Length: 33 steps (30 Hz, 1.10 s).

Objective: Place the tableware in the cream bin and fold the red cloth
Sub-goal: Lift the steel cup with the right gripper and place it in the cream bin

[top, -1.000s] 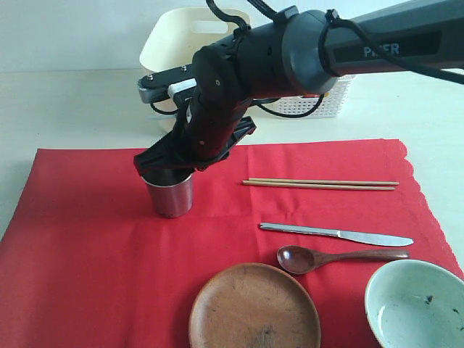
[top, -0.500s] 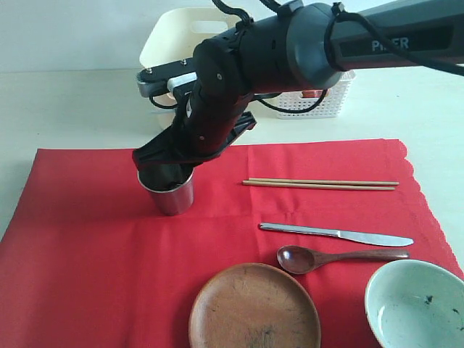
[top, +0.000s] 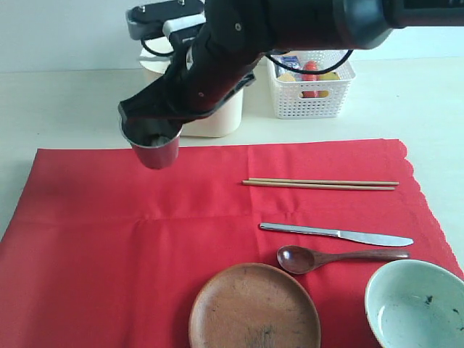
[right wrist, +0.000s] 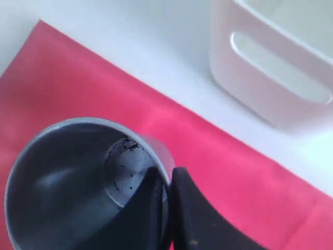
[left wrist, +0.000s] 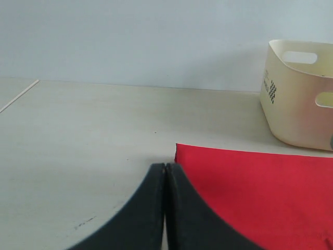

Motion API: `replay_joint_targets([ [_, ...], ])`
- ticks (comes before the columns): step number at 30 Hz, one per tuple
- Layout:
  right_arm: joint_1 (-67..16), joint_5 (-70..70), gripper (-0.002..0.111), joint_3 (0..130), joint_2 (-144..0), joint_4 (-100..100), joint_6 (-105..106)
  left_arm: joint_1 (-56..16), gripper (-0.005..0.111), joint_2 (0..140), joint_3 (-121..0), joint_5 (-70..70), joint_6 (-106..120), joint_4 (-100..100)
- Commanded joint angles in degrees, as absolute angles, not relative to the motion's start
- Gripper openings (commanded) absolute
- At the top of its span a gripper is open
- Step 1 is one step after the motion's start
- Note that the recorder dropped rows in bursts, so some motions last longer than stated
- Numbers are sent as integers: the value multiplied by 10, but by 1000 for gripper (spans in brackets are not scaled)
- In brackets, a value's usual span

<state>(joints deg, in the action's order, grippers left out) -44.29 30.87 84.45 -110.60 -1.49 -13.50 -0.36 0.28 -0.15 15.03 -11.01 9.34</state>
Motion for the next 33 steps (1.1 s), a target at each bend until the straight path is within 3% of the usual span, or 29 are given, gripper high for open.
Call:
replay_joint_targets([
  [1,-440,259,0,844,-1079,-54,-131,-8,2,0,0,147,-110,96],
  [21,-305,82,0,844,-1082,-61,-133,-8,2,0,0,147,-110,96],
  [33,-295,-6,2,844,-1162,-64,-130,-8,2,0,0,147,-110,96],
])
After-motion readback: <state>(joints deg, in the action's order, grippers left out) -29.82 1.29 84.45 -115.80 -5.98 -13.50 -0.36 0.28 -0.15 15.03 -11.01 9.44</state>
